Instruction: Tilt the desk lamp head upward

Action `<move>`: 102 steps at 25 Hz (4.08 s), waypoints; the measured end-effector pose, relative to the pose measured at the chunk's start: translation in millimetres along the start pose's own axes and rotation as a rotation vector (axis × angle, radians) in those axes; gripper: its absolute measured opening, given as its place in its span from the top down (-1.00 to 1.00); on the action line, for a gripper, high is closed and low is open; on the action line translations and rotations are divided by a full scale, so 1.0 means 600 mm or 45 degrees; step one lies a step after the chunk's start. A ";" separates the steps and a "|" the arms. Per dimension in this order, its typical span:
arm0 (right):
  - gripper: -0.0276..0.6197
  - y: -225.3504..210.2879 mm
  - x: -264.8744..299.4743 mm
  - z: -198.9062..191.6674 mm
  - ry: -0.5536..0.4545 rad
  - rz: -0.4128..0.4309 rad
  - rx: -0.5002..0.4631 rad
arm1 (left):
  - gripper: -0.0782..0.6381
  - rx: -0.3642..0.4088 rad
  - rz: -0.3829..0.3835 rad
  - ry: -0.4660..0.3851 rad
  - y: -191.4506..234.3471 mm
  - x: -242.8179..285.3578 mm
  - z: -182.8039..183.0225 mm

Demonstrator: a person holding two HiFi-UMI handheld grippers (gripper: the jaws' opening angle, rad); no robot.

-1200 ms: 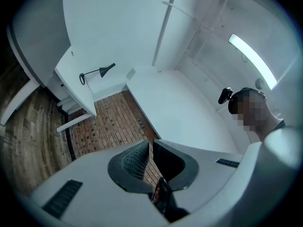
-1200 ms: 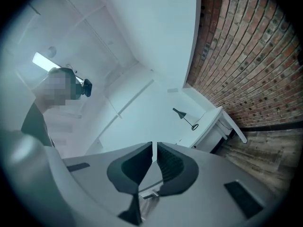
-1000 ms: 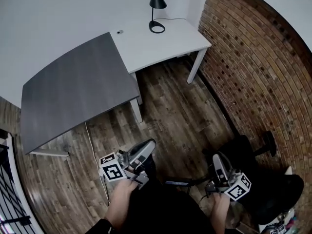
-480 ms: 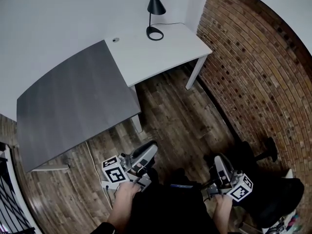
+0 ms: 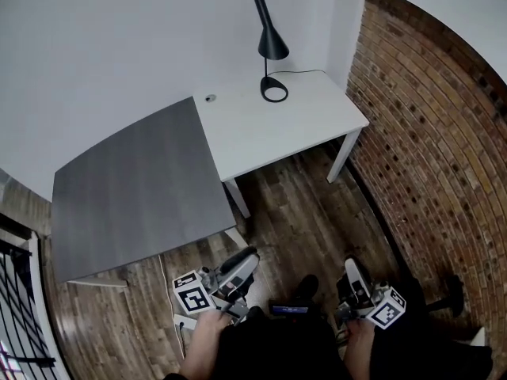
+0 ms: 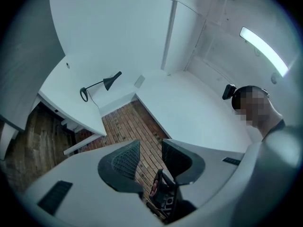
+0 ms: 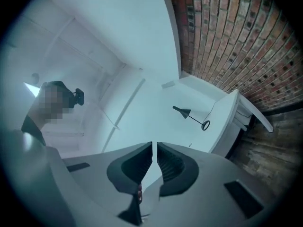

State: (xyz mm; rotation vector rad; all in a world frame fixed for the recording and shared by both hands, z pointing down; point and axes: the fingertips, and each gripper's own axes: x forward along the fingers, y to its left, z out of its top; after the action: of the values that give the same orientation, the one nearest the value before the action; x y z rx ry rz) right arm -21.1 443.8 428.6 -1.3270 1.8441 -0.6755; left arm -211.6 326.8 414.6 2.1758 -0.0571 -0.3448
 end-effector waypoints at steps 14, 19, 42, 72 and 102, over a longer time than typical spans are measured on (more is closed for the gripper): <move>0.63 -0.178 0.044 0.225 -0.018 0.039 0.087 | 0.40 0.040 0.079 0.048 0.033 0.254 -0.008; 0.63 -0.203 0.053 0.248 -0.047 0.036 0.121 | 0.40 0.029 0.084 0.055 0.052 0.296 0.002; 0.63 -0.338 0.356 0.382 0.032 -0.116 -0.033 | 0.40 -0.197 -0.130 -0.021 0.296 0.527 0.234; 0.63 -0.548 0.711 0.452 0.474 0.293 0.249 | 0.40 0.011 0.374 -0.481 0.446 0.583 0.408; 0.63 -0.715 0.882 0.262 0.849 -0.064 0.082 | 0.40 -0.146 0.388 -0.313 0.717 0.563 0.499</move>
State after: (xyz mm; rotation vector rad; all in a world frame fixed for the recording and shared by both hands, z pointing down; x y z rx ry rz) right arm 248.6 -193.9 526.7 -1.1894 2.2746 -1.3110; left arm 69.8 -220.1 518.7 1.9648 -0.4889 -0.4262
